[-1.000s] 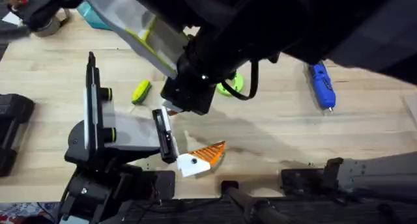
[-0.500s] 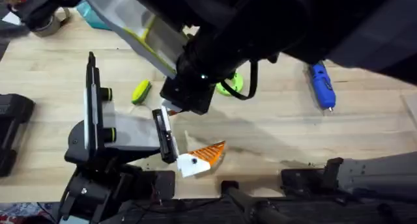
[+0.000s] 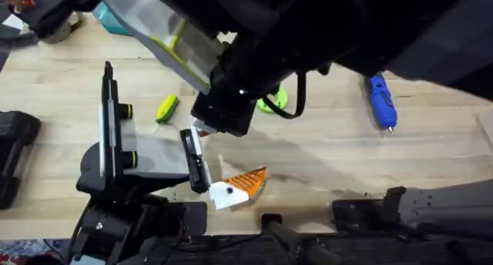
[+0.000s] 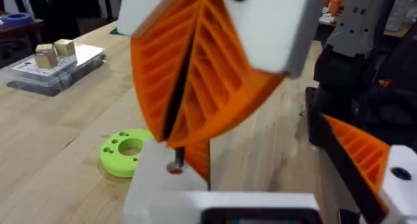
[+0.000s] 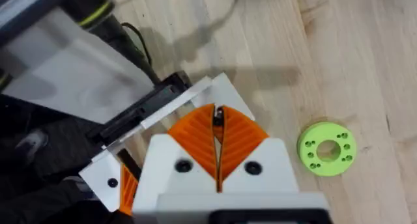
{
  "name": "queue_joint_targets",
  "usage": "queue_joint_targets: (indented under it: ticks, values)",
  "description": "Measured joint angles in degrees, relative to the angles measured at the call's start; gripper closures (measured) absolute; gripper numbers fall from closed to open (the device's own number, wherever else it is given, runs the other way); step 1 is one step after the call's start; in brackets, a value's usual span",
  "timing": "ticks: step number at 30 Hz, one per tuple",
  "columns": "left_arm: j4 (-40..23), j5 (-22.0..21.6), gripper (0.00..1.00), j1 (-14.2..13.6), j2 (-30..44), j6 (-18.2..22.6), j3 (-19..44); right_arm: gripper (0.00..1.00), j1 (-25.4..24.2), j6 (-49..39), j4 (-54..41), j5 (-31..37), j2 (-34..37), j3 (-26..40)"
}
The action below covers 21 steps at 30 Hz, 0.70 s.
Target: Pick up the gripper from the table and insert it into the empty holder that is missing its gripper. Then pick up a screw, insert it into the mounting hole, and use the screwdriver to tighten it. Finally, clean up the table by picking up the vegetable and placing it into the bucket.
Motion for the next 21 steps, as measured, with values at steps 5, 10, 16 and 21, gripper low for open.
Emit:
queue_joint_targets:
  ticks: [5,10,16,21]
  values:
    - [0.0,0.0,0.01,0.0,0.0,0.0,0.0,0.989,0.0,0.0,0.1,0.0,0.0,0.0]
    - [0.0,0.0,0.01,0.0,0.0,0.0,0.0,0.989,0.0,0.0,0.4,0.0,0.0,0.0]
    - [0.0,0.0,0.01,0.0,0.0,0.0,0.0,0.989,0.0,0.0,-0.3,0.0,0.0,0.0]
    - [0.0,0.0,0.01,0.0,0.0,0.0,0.0,0.989,0.0,0.0,-0.1,0.0,0.0,-0.1]
